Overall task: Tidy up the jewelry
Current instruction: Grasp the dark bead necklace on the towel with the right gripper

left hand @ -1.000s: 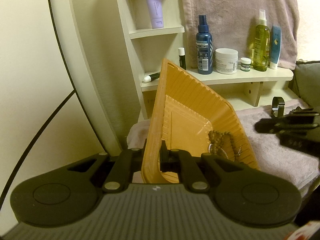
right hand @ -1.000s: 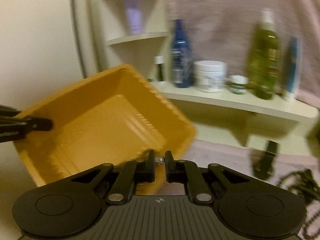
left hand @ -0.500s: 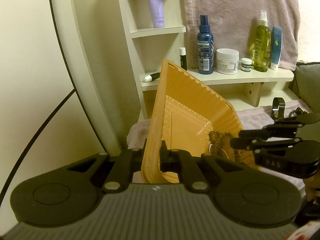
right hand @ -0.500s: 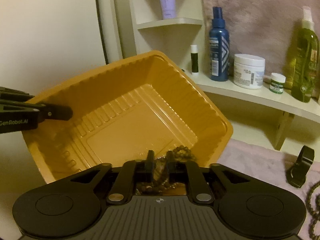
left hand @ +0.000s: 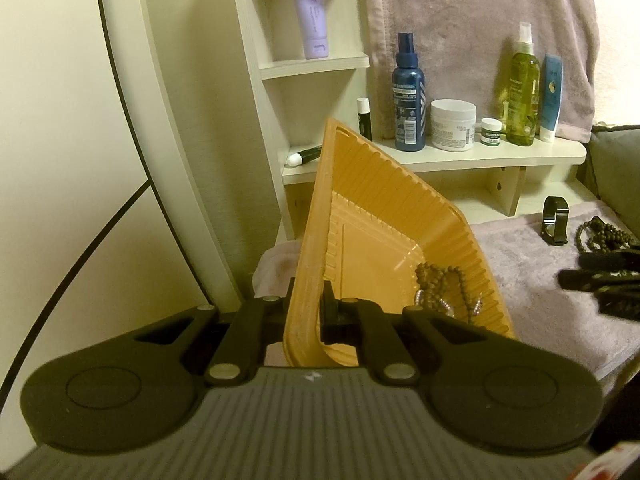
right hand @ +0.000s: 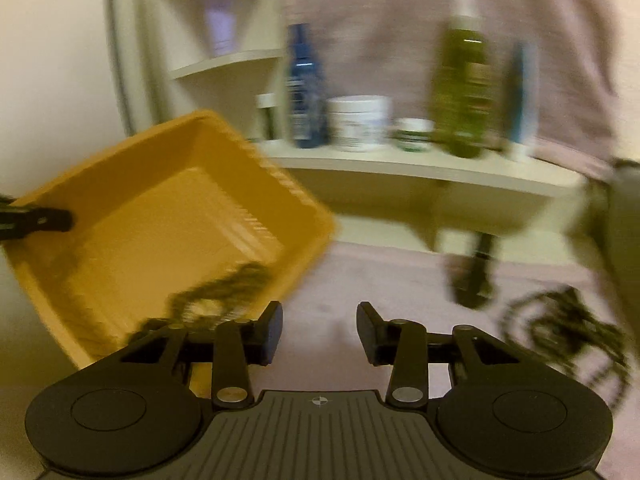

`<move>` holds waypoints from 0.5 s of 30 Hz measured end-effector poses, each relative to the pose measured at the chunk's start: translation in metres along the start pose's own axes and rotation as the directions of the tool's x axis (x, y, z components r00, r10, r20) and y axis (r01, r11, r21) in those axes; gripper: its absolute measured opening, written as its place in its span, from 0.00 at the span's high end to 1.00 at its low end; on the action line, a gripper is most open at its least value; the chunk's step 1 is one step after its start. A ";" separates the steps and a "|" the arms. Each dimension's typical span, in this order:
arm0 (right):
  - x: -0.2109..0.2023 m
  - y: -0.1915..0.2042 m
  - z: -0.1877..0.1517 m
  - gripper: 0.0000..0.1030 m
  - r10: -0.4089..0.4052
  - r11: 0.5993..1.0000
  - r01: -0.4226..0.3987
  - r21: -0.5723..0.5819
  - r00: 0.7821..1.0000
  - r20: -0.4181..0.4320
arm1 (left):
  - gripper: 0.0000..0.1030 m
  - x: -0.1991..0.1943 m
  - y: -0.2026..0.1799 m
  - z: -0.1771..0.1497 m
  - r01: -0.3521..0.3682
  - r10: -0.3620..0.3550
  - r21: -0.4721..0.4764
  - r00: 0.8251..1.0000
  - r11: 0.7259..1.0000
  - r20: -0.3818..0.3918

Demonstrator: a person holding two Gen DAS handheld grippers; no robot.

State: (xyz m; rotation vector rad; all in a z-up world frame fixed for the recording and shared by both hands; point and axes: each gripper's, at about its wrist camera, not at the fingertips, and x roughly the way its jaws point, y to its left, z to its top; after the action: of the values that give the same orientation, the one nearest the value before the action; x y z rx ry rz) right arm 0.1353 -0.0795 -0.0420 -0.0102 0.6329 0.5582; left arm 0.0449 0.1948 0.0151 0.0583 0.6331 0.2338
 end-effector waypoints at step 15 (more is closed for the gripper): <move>-0.013 -0.092 -0.018 0.60 -0.232 0.968 0.234 0.093 0.972 -0.035 | 0.94 0.000 -0.003 0.001 -0.006 0.006 0.009 1.000 1.000 -0.004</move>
State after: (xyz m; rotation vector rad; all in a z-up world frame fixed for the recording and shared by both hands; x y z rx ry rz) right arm 0.1623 -0.1674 -0.0635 -0.0001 0.6706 0.3001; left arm 0.0459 0.1923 0.0157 0.0682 0.6382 0.2370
